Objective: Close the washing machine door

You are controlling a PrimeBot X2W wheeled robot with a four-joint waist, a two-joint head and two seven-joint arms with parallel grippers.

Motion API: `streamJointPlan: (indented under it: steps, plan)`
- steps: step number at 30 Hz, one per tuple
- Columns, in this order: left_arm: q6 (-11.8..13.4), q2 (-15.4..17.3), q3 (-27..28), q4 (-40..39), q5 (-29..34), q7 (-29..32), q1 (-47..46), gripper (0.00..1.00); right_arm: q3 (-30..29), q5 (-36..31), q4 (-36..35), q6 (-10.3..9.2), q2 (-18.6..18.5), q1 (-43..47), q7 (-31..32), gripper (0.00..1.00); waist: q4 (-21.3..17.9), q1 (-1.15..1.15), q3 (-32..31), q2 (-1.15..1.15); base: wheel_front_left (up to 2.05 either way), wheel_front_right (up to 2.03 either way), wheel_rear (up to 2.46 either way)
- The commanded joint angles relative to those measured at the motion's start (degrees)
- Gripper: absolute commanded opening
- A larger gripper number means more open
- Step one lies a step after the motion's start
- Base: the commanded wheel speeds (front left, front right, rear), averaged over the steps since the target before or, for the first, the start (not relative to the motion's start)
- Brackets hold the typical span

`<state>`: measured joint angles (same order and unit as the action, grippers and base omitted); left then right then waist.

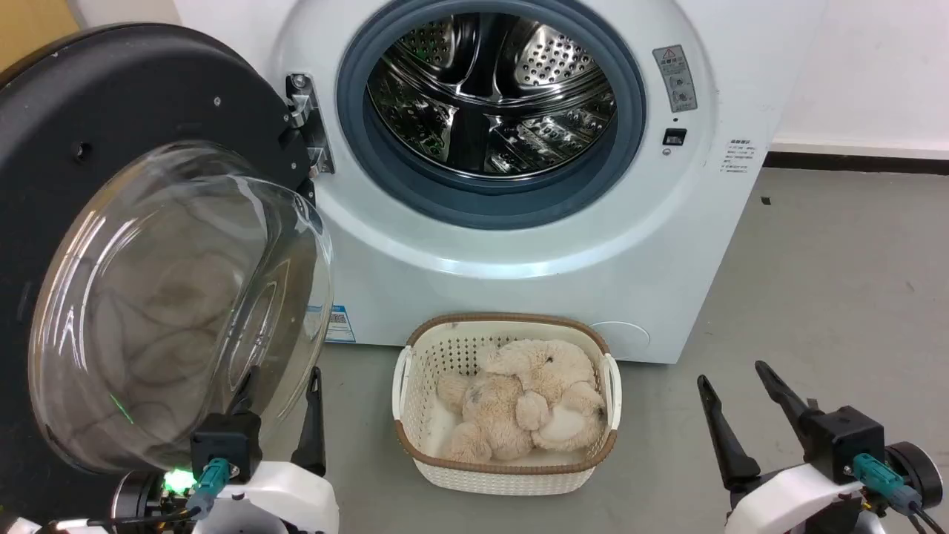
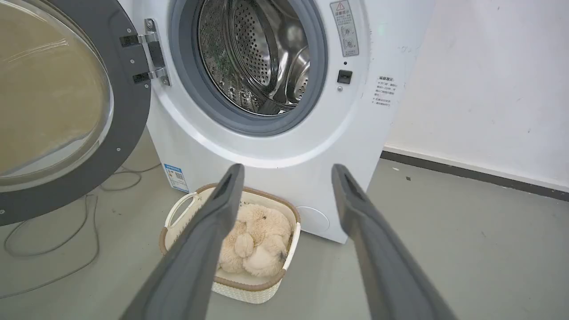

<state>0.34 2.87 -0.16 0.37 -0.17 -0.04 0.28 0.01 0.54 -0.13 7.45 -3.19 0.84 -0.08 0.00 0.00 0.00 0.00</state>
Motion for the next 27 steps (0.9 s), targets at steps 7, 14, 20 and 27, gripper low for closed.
streamJointPlan:
  steps: [7,14,20,27]
  plan:
    - [0.31,0.01,-0.55,0.54,-0.04,-1.17,0.12,1.0,0.1,0.8,0.25,0.0,0.03,0.37,-1.13,1.0,0.2,0.0,0.01,0.0,0.0,0.0,0.0]
    - [0.62,0.05,-0.97,0.83,-0.12,-2.01,0.17,1.0,0.4,1.43,0.3,0.0,0.04,0.63,-1.98,1.0,1.13,0.0,-0.04,0.0,0.0,0.0,0.0]
    - [0.92,0.18,-1.27,1.12,-0.18,-2.73,0.31,1.0,0.62,1.87,0.38,0.01,0.06,0.87,-2.7,1.0,2.54,0.0,-0.21,0.0,0.0,0.0,0.0]
    - [1.32,0.33,-1.58,1.21,-0.27,-3.57,0.45,1.0,0.95,2.41,0.52,0.01,0.08,1.18,-3.53,1.0,4.76,0.0,-0.45,0.0,0.0,0.0,0.0]
